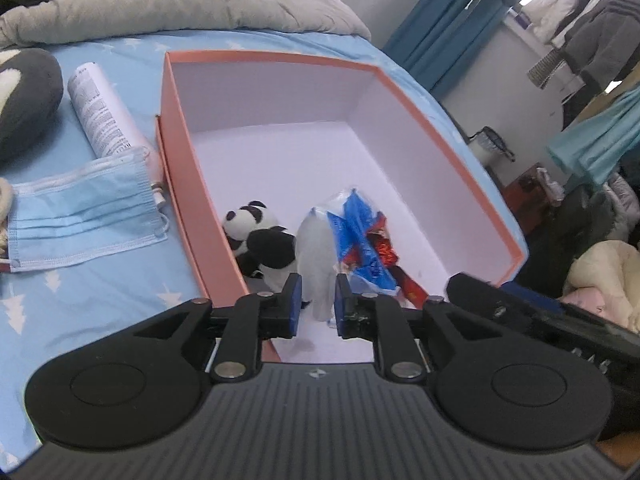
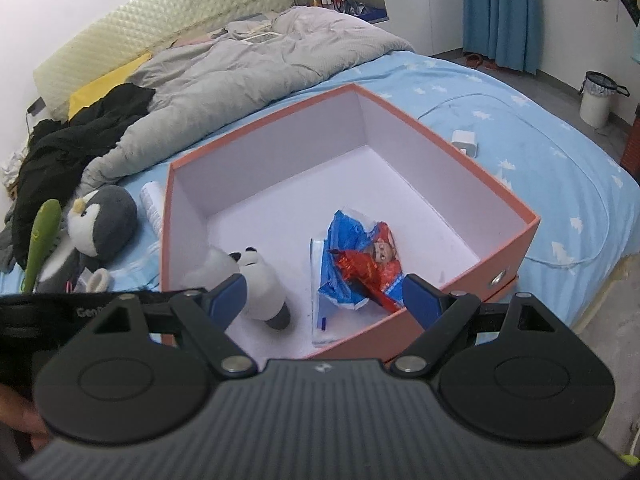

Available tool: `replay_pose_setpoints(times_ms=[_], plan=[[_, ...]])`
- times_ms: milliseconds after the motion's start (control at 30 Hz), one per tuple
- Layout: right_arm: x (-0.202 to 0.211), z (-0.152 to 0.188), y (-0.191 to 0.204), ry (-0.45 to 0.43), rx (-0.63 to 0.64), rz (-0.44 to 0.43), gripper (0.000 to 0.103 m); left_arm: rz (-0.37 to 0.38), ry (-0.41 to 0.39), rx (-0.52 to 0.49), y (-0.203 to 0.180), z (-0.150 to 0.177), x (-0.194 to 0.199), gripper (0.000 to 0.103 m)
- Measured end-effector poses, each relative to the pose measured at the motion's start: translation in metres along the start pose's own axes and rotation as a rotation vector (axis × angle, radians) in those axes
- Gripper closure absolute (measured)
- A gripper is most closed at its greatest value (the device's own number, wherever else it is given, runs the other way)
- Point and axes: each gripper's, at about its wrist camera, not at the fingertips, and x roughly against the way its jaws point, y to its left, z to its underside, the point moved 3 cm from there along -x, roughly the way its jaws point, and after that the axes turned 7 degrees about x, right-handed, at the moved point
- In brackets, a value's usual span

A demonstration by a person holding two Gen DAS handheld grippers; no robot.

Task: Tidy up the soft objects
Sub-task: 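Carry the clear silicone piece with the left gripper over the pink box, then open the left gripper in the box and move toward the pink feather toy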

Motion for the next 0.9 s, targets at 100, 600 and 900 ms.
replay_pose_setpoints(times_ms=[100,600,900], plan=[[-0.003,-0.004,-0.001,-0.004,-0.001,-0.008,0.016,-0.003,-0.011,0.002,0.004,-0.005,0.001,0.078],[0.059,-0.024,0.048,-0.136,0.058,-0.073,0.016,-0.001,-0.199,-0.01,0.012,-0.002,0.116,0.056],[0.111,-0.013,0.1,-0.221,0.101,-0.165,0.016,-0.039,-0.33,0.027,0.051,0.035,0.212,0.056]])
